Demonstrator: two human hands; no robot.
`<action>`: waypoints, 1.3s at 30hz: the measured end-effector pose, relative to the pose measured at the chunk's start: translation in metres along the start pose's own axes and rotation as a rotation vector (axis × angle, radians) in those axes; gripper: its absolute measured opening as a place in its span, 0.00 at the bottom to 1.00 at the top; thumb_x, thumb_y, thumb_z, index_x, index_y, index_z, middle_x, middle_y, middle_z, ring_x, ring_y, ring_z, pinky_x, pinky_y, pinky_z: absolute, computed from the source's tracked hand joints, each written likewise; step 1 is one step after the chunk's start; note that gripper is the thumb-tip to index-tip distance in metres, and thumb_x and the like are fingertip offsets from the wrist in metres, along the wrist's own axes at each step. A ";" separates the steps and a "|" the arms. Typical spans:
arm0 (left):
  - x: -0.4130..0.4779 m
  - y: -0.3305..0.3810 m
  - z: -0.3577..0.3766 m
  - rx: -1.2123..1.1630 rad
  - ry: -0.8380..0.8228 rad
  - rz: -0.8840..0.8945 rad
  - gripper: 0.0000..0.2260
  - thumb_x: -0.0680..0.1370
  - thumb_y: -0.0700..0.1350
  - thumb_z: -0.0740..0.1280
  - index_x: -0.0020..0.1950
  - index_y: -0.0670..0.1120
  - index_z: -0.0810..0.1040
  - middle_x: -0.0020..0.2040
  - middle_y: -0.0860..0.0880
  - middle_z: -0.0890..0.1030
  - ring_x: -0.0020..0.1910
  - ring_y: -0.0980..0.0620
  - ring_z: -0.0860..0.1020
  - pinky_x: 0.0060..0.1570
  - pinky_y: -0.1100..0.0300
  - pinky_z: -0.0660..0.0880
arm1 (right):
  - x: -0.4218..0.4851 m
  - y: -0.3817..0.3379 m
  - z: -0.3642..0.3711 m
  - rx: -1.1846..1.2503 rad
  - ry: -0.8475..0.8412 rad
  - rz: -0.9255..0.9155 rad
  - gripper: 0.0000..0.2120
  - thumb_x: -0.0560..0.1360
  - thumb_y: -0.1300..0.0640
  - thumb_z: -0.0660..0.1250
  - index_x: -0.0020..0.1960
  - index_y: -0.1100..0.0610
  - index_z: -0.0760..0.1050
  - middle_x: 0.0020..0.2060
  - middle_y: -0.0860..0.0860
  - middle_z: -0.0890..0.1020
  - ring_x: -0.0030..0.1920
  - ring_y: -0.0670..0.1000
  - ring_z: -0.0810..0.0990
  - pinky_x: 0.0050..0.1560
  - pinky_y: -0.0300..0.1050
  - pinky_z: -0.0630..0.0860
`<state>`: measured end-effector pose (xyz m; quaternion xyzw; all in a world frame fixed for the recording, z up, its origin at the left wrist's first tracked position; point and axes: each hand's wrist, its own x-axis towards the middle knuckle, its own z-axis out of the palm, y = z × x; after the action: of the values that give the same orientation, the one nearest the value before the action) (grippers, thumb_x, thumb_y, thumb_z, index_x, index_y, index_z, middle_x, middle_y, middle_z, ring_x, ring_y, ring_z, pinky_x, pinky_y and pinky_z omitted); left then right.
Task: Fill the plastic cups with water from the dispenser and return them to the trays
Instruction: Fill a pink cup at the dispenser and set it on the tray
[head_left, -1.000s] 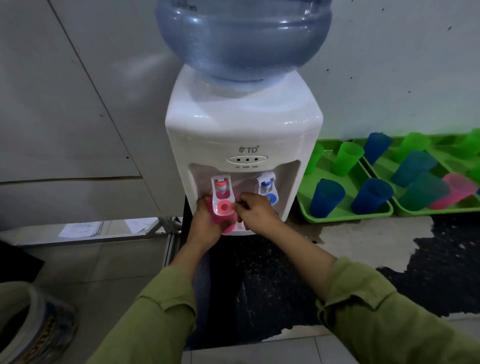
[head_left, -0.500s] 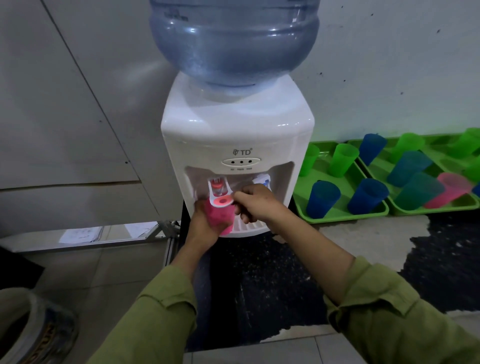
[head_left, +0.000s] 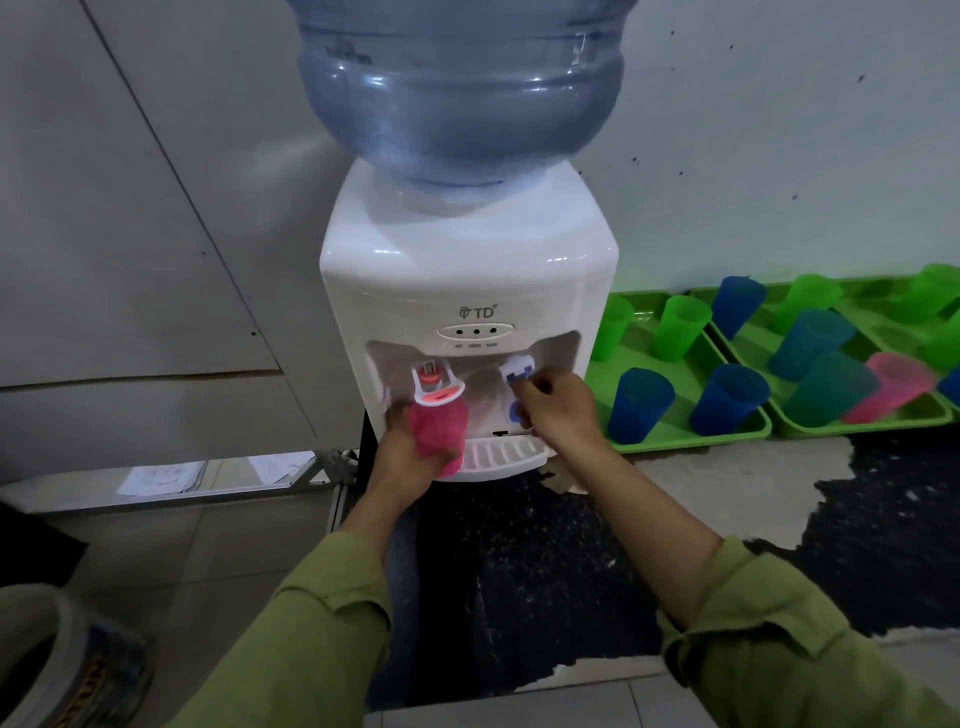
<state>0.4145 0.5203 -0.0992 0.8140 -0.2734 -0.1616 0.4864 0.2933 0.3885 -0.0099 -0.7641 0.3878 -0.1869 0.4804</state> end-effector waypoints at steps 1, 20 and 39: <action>0.000 0.000 0.000 -0.007 -0.004 -0.001 0.34 0.65 0.35 0.77 0.66 0.39 0.64 0.53 0.50 0.73 0.52 0.52 0.74 0.47 0.72 0.66 | 0.002 0.005 -0.002 -0.047 0.056 0.015 0.10 0.76 0.52 0.64 0.42 0.58 0.76 0.35 0.54 0.82 0.37 0.53 0.79 0.41 0.46 0.75; 0.004 -0.003 0.000 0.062 0.016 0.020 0.37 0.65 0.37 0.77 0.69 0.37 0.61 0.58 0.45 0.72 0.56 0.52 0.71 0.53 0.69 0.63 | 0.038 0.036 -0.008 -0.129 0.281 -0.162 0.12 0.78 0.59 0.60 0.55 0.68 0.63 0.48 0.65 0.75 0.46 0.64 0.76 0.41 0.50 0.68; -0.001 0.004 -0.001 0.138 0.007 0.022 0.37 0.67 0.37 0.76 0.70 0.38 0.59 0.63 0.41 0.72 0.61 0.44 0.73 0.55 0.65 0.63 | 0.042 0.040 -0.016 -0.165 0.199 -0.168 0.15 0.78 0.59 0.61 0.58 0.68 0.62 0.52 0.65 0.74 0.48 0.64 0.76 0.40 0.46 0.66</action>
<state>0.4128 0.5204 -0.0954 0.8430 -0.2913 -0.1341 0.4318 0.2926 0.3367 -0.0411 -0.8085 0.3822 -0.2688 0.3578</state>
